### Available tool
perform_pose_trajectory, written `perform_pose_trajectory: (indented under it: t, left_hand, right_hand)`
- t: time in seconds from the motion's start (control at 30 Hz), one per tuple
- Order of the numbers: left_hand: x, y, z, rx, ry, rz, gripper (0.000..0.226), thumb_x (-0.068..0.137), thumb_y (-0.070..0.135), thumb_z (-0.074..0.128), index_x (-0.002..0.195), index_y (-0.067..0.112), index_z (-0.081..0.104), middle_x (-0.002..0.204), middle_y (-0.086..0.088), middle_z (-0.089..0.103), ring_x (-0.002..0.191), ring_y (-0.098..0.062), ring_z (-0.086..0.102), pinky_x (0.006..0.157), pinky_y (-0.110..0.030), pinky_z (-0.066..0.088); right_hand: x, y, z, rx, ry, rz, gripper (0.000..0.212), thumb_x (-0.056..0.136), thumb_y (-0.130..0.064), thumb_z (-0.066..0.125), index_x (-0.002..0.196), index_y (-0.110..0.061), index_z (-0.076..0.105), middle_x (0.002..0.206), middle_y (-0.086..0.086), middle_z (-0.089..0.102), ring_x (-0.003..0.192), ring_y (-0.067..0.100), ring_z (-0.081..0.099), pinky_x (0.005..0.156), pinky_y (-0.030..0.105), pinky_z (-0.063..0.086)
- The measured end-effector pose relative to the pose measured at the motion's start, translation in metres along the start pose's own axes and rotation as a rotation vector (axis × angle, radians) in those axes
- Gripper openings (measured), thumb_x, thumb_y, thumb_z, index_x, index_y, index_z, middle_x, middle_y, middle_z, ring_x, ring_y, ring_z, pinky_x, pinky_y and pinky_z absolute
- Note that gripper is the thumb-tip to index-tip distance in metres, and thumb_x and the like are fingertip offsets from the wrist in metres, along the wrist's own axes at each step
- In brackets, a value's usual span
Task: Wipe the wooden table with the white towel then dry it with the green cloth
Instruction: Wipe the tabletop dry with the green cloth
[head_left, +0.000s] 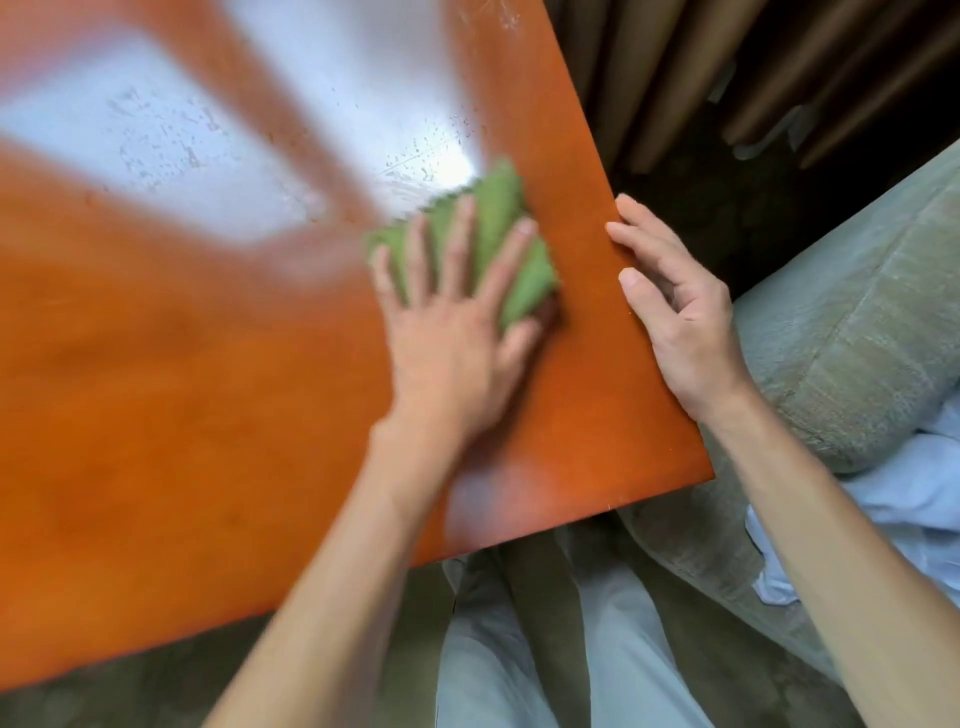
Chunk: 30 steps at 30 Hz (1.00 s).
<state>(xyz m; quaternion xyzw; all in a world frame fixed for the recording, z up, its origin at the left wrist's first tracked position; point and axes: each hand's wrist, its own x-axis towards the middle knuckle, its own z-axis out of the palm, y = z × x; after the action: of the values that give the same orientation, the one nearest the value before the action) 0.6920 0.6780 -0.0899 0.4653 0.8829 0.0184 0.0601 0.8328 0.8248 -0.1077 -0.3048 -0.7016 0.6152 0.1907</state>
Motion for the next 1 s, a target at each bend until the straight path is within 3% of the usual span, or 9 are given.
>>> perform_pose_trajectory:
  t: [0.1,0.2,0.27,0.5,0.63,0.7,0.77,0.87,1.0]
  left_hand:
    - [-0.053,0.068,0.008,-0.013,-0.029,0.212,0.069,0.092,0.063,0.041,0.156,0.039,0.028,0.166,-0.007,0.017,0.152,-0.042,0.009,0.117,-0.066,0.011]
    - [-0.099,0.086,0.011,-0.001,-0.098,0.273,0.073,0.092,0.063,0.042,0.158,0.038,0.020,0.168,-0.004,0.011,0.153,-0.039,0.004,0.118,-0.065,0.009]
    - [-0.115,0.074,0.012,0.010,-0.101,0.280,0.074,0.091,0.064,0.042,0.158,0.039,0.020,0.168,-0.003,0.013,0.153,-0.037,0.007,0.119,-0.063,0.012]
    - [-0.040,-0.023,0.003,0.046,-0.008,-0.052,0.067,0.090,0.054,0.041,0.154,0.039,0.029,0.163,-0.008,0.027,0.148,-0.041,0.024,0.116,-0.063,0.019]
    - [0.042,-0.034,-0.006,0.037,-0.020,-0.151,0.064,0.096,0.059,0.023,0.157,0.040,0.020,0.166,-0.007,0.016,0.149,-0.042,0.016,0.117,-0.064,0.013]
    - [0.058,-0.012,-0.007,0.039,-0.040,-0.082,0.065,0.094,0.061,0.019,0.157,0.043,0.017,0.167,-0.005,0.013,0.151,-0.040,0.011,0.118,-0.063,0.009]
    - [0.048,0.022,-0.005,0.034,-0.024,0.084,0.063,0.095,0.061,0.024,0.155,0.042,0.023,0.166,-0.004,0.019,0.151,-0.040,0.015,0.118,-0.063,0.011]
    - [-0.007,0.069,0.002,0.009,-0.013,0.314,0.061,0.097,0.055,0.037,0.155,0.036,0.032,0.165,-0.004,0.024,0.151,-0.040,0.016,0.117,-0.064,0.013]
    - [-0.092,0.091,0.007,0.051,-0.132,0.450,0.074,0.088,0.053,0.044,0.157,0.036,0.024,0.168,-0.003,0.011,0.153,-0.038,0.004,0.120,-0.063,0.007]
  right_hand:
    - [0.004,0.006,-0.001,0.206,0.051,0.135,0.042,0.102,-0.006,0.042,0.143,-0.013,0.045,0.155,0.005,0.043,0.137,0.002,0.047,0.117,0.027,0.037]
    - [0.005,0.010,-0.005,0.239,-0.033,0.249,0.042,0.106,-0.018,0.037,0.146,-0.012,0.048,0.147,0.008,0.055,0.136,0.019,0.052,0.117,0.047,0.039]
    - [0.004,0.011,-0.006,0.210,-0.040,0.274,0.041,0.108,-0.018,0.034,0.146,-0.013,0.049,0.142,0.004,0.059,0.132,0.019,0.056,0.114,0.050,0.041]
    - [0.003,0.009,-0.006,0.326,-0.048,0.372,0.041,0.110,-0.020,0.034,0.148,-0.021,0.048,0.138,0.002,0.063,0.122,0.020,0.061,0.105,0.039,0.051]
    - [0.003,0.014,-0.007,0.384,-0.067,0.406,0.040,0.109,-0.022,0.036,0.148,-0.023,0.048,0.138,0.002,0.062,0.120,0.018,0.063,0.099,0.039,0.053]
    - [0.005,0.014,-0.005,0.430,-0.057,0.416,0.040,0.109,-0.019,0.037,0.147,-0.021,0.050,0.130,0.003,0.066,0.106,0.014,0.066,0.088,0.032,0.054]
    - [0.005,0.013,-0.003,0.517,-0.011,0.428,0.040,0.107,-0.012,0.035,0.144,-0.014,0.052,0.121,0.002,0.069,0.100,0.011,0.066,0.087,0.028,0.052]
    - [0.006,0.016,-0.005,0.592,0.021,0.428,0.039,0.105,-0.008,0.030,0.137,-0.013,0.053,0.127,0.001,0.069,0.119,0.013,0.064,0.100,0.025,0.050]
    - [0.005,0.014,-0.011,0.602,0.013,0.459,0.040,0.106,-0.011,0.030,0.143,-0.017,0.046,0.149,0.005,0.053,0.136,0.013,0.051,0.118,0.032,0.036]
